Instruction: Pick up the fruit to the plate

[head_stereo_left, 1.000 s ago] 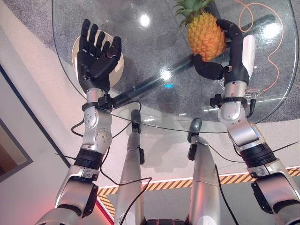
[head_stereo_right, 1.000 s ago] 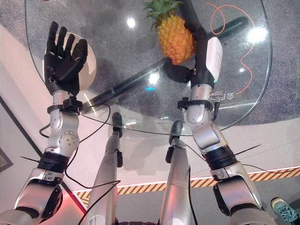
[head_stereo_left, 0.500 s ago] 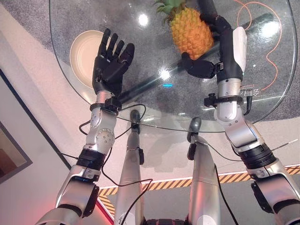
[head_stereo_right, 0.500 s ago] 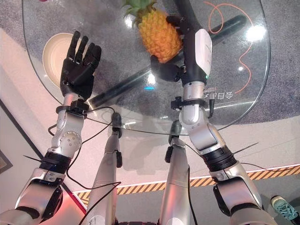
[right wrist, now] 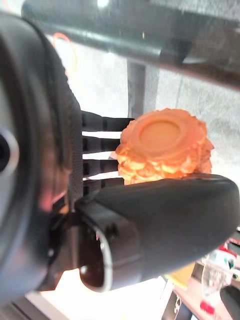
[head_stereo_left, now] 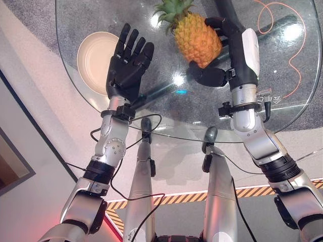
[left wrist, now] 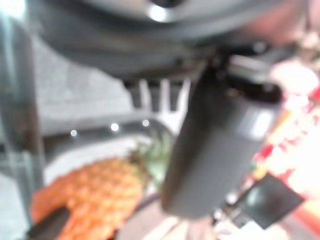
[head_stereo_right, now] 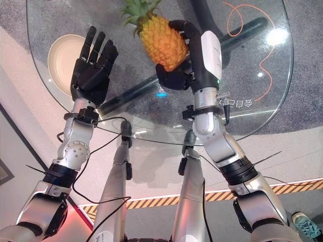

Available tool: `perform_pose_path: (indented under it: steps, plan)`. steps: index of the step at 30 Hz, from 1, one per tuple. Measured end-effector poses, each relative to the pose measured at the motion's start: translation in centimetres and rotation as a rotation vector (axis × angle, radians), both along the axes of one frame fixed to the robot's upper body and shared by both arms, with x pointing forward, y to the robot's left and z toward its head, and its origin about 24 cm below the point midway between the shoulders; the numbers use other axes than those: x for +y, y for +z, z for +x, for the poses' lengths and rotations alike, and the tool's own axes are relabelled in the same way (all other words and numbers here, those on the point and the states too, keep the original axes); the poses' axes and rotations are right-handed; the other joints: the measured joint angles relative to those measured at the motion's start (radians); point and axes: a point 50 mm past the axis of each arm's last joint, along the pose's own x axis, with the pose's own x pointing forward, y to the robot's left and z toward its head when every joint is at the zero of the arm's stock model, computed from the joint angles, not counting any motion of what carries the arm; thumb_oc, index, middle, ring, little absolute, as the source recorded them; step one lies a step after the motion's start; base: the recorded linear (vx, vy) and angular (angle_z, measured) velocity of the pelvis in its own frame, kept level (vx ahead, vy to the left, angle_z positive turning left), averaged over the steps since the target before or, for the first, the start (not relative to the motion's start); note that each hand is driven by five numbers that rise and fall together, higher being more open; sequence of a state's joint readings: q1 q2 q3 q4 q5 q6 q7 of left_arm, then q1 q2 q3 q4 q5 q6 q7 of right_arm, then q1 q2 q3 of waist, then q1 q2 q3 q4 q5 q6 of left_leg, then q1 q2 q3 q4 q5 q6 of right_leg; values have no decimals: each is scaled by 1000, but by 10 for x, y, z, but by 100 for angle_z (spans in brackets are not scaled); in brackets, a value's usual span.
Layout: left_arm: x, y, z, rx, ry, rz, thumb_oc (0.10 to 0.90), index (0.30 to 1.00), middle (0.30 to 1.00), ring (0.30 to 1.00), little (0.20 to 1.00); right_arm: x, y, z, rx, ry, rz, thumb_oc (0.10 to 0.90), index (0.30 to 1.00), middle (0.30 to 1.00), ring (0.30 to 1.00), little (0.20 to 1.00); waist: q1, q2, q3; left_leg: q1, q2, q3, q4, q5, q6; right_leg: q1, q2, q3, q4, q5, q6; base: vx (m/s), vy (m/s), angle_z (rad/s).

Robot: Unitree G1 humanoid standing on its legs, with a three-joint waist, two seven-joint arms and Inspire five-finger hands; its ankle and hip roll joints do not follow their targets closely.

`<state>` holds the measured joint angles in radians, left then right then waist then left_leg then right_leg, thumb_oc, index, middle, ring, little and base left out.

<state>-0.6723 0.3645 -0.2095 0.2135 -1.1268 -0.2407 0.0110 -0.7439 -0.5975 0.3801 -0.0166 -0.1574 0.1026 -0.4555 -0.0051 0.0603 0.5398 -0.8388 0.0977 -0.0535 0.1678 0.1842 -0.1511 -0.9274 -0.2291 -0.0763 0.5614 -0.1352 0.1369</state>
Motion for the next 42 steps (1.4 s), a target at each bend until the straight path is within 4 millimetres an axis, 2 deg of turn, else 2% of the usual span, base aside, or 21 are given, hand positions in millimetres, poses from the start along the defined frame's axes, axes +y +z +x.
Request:
perform_pose_path:
  steps: [6,20,35,42]
  plan:
    - [-8,5,-4,-16,-61,-4,800,900,900,900,900,4,1,-2,4,26,-16,100,300,300,300,200,1,0,0,0,0,0,0,0,0,0,0,0,0,0,0,0,0,0]
    - [-10,2,-3,35,-136,-104,800,900,900,900,900,8,3,0,25,33,-84,100,300,300,300,200,1,0,0,0,0,0,0,0,0,0,0,0,0,0,0,0,0,0]
    - [-14,0,-3,49,-170,-253,800,900,900,900,900,16,11,0,19,55,-109,100,300,300,300,200,3,0,0,0,0,0,0,0,0,0,0,-1,0,0,0,0,0,0]
    - [-11,0,-2,62,-127,-289,800,900,900,900,900,22,11,-3,22,84,-129,100,300,300,300,200,3,0,0,0,0,0,0,0,0,0,0,-1,1,0,0,0,0,0]
